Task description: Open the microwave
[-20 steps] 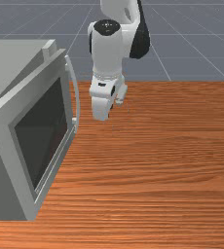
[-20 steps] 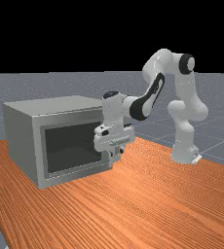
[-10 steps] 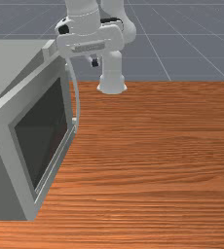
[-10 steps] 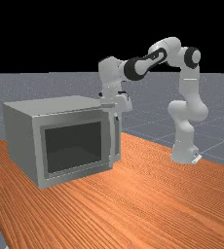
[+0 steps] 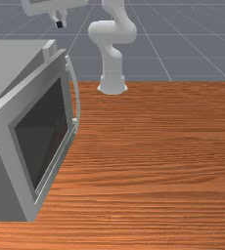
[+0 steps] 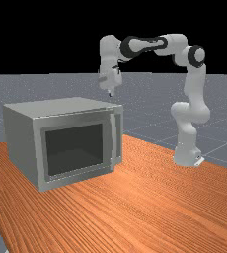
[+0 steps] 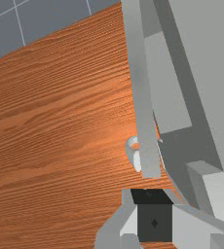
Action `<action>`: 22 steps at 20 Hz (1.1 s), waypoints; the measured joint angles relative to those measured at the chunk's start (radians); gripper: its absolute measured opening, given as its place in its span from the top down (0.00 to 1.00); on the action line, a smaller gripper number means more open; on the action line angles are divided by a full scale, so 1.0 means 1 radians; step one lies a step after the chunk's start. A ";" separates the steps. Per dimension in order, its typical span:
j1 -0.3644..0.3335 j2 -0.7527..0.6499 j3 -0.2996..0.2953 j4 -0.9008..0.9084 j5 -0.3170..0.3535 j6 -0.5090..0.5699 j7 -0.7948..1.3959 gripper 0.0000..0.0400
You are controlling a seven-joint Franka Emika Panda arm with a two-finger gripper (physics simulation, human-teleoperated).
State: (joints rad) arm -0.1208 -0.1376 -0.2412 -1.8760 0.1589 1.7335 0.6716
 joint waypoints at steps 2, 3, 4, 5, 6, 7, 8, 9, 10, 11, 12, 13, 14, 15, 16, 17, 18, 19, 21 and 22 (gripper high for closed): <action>-0.032 0.003 -0.023 0.034 -0.001 0.000 0.027 0.91; -0.039 0.007 -0.026 0.043 -0.003 0.008 0.038 0.55; -0.042 0.019 -0.026 0.052 -0.004 0.017 0.044 0.34; -0.042 0.039 -0.025 0.063 -0.005 0.024 0.049 0.20; -0.041 0.066 -0.024 0.085 -0.006 0.028 0.052 0.12; -0.040 0.097 -0.023 0.109 -0.006 0.031 0.054 0.08; -0.039 0.136 -0.022 0.142 -0.005 0.034 0.061 0.35; -0.039 0.179 -0.021 0.179 -0.005 0.033 0.069 0.60; -0.038 0.220 -0.020 0.217 -0.005 0.027 0.075 0.76; -0.038 0.254 -0.019 0.247 -0.005 0.023 0.079 0.85; -0.037 0.276 -0.018 0.265 -0.004 0.020 0.081 0.91; -0.036 0.288 -0.017 0.274 -0.004 0.018 0.082 0.95; -0.036 0.295 -0.017 0.280 -0.004 0.018 0.083 0.97; -0.035 0.299 -0.017 0.283 -0.004 0.018 0.083 0.98; -0.035 0.301 -0.017 0.285 -0.005 0.022 0.084 0.99; -0.035 0.306 -0.017 0.288 -0.006 0.027 0.084 0.99; -0.036 0.315 -0.018 0.292 -0.006 0.029 0.084 1.00; -0.037 0.323 -0.018 0.292 -0.007 0.031 0.082 1.00; -0.041 0.331 -0.023 0.293 -0.010 0.034 0.079 1.00; -0.042 0.334 -0.028 0.293 -0.026 0.037 0.079 1.00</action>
State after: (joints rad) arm -0.1629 0.1967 -0.2690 -1.5829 0.1332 1.7704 0.7507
